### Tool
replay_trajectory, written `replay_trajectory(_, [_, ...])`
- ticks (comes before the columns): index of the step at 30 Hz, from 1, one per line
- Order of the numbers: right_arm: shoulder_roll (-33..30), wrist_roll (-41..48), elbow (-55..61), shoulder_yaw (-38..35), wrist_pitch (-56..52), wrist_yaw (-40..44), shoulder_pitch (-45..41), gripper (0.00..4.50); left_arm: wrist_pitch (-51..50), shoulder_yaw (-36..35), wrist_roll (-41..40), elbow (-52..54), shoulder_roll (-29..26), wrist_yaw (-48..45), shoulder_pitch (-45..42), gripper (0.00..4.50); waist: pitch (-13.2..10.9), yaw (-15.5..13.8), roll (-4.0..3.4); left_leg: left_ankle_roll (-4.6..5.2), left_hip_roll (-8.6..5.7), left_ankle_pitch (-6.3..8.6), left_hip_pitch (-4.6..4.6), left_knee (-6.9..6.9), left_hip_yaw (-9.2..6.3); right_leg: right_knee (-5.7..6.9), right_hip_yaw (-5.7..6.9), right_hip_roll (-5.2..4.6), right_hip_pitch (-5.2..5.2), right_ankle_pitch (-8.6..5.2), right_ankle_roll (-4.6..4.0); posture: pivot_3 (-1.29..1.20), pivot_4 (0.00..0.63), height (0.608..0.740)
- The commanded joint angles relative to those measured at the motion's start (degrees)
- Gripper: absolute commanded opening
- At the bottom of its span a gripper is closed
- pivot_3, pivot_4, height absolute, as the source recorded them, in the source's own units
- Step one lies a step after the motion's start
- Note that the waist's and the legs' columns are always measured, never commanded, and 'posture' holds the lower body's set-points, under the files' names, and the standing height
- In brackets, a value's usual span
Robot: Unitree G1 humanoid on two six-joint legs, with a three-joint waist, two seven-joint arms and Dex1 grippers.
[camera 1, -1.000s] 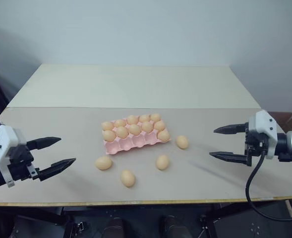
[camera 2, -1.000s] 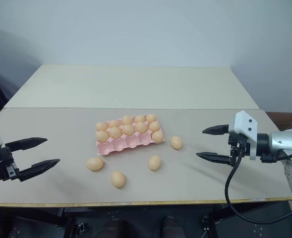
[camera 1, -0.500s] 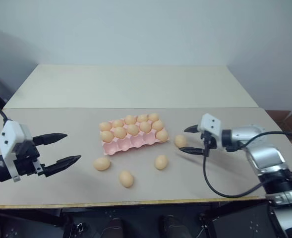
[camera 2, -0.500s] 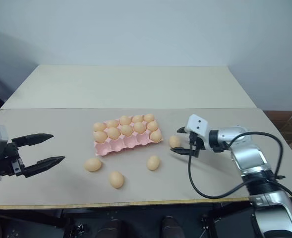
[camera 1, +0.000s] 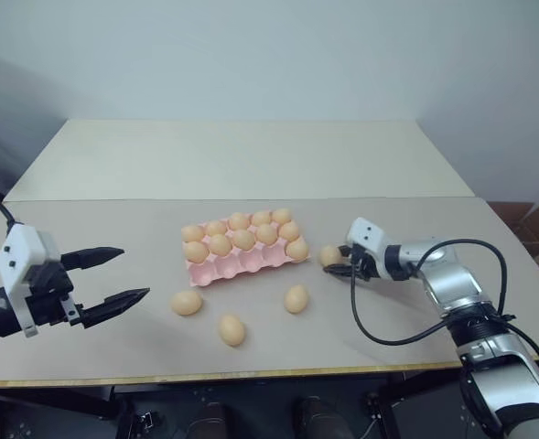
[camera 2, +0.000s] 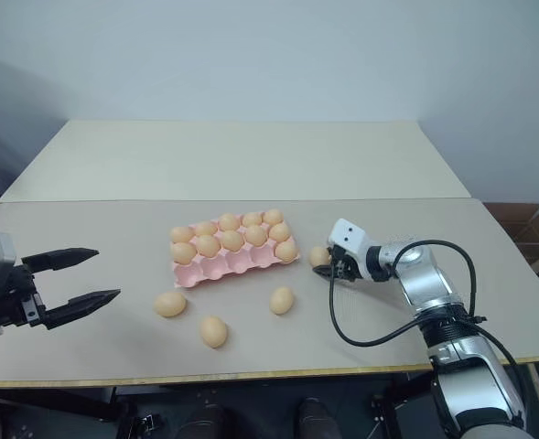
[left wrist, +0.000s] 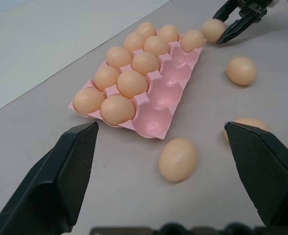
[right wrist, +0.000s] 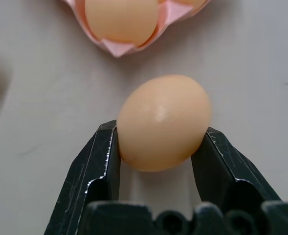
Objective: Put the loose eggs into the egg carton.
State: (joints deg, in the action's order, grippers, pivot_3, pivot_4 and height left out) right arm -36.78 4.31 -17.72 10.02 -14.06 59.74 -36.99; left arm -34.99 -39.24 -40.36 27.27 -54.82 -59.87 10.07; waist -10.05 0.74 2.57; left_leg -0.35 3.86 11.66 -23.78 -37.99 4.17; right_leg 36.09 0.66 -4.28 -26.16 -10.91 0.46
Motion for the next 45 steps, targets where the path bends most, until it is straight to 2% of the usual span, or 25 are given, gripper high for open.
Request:
replay_trajectory(1, [-3.0, 4.5, 10.8, -4.7, -1.7, 2.1, 0.8, 1.93, 1.1, -1.8, 0.4, 0.5, -1.3, -0.3, -0.4, 4.5, 0.0, -0.1, 0.0, 0.0, 0.0, 0.0, 0.0, 0.0, 0.0, 0.0, 0.01, 0.0, 0.0, -0.01, 0.0, 0.0, 0.15, 0.74])
replay_trajectory(4, [-2.0, 6.5, 16.5, -4.0, -3.6, 2.5, -0.4, 1.93, 1.3, -1.6, 0.5, 0.5, -1.3, -0.4, -0.5, 4.5, 0.0, 0.1, 0.0, 0.0, 0.03, 0.0, 0.05, 0.0, -0.01, 0.01, 0.02, 0.01, 0.03, -0.02, -0.02, 0.0, 0.15, 0.74])
replay_trajectory(7, [2.0, 6.7, 18.0, -1.2, -4.5, 1.8, -3.0, 1.93, 1.6, -1.1, 0.7, 0.4, -1.2, -0.2, -0.8, 4.5, 0.0, 0.7, 0.0, -0.01, 0.09, 0.0, 0.14, 0.0, 0.03, 0.05, -0.01, 0.07, 0.03, -0.08, -0.16, 0.0, 0.15, 0.74])
replay_trajectory(13, [9.8, -0.4, 10.9, 6.5, -2.2, -2.1, -7.8, 1.93, 2.0, -0.1, 1.2, 0.6, -0.6, 0.2, -1.6, 4.5, 0.0, 0.6, -0.01, -0.01, 0.11, 0.0, 0.07, 0.04, 0.02, 0.06, 0.0, 0.1, -0.01, 0.01, -0.05, 0.0, 0.15, 0.74])
replay_trajectory(19, [11.4, -3.3, 6.2, 8.3, -2.8, -2.8, -10.1, 1.93, 2.5, -0.4, 1.3, 0.8, -0.4, 0.3, -1.1, 4.5, 0.0, -0.1, 0.0, -0.01, 0.0, 0.0, -0.02, 0.04, 0.02, -0.03, 0.04, -0.04, -0.02, 0.07, -0.19, 0.0, 0.15, 0.74])
replay_trajectory(24, [11.4, -2.4, 7.9, 7.0, -4.8, -2.7, -10.1, 3.5, 2.5, -0.1, 1.1, 1.1, -0.3, 0.6, -1.1, 4.5, 0.0, 0.1, -0.01, -0.01, 0.09, 0.0, 0.0, 0.04, 0.01, 0.02, 0.05, 0.06, -0.04, 0.04, -0.12, 0.0, 0.15, 0.74])
replay_trajectory(27, [9.1, 0.0, 12.7, 3.9, -6.5, -1.9, -8.7, 4.46, 2.6, 0.1, 1.2, 0.7, -0.5, 0.3, -1.2, 4.5, 0.0, 0.1, -0.01, -0.01, 0.11, 0.0, 0.01, 0.04, 0.0, 0.05, 0.04, 0.08, -0.06, 0.04, -0.12, 0.0, 0.15, 0.74])
replay_trajectory(34, [0.0, 8.1, 24.5, -6.0, -10.0, 1.3, -0.9, 4.46, 3.3, 1.6, 1.6, -0.6, -0.8, 0.0, -2.1, 4.5, 0.0, -0.4, -0.01, -0.01, 0.06, 0.0, -0.01, 0.04, 0.02, -0.05, 0.06, 0.01, -0.01, 0.02, -0.11, 0.0, 0.15, 0.74])
replay_trajectory(41, [-13.5, 18.5, 32.1, -19.9, -9.1, 10.8, 14.3, 4.46, 4.3, 1.0, 2.6, -3.4, -1.3, -1.6, -2.5, 4.5, 0.0, -0.8, -0.01, -0.01, 0.06, 0.0, 0.03, 0.04, 0.04, -0.05, 0.05, 0.01, -0.01, -0.09, -0.22, 0.0, 0.15, 0.74])
replay_trajectory(45, [-17.5, 23.0, 33.3, -25.9, -8.1, 15.5, 22.6, 4.46, 4.8, 1.1, 3.2, -4.5, -1.3, -2.1, -2.5, 4.5, 0.0, -0.6, 0.0, -0.01, 0.08, 0.01, 0.09, 0.04, 0.05, -0.05, 0.03, 0.01, 0.02, -0.1, -0.22, 0.0, 0.15, 0.74])
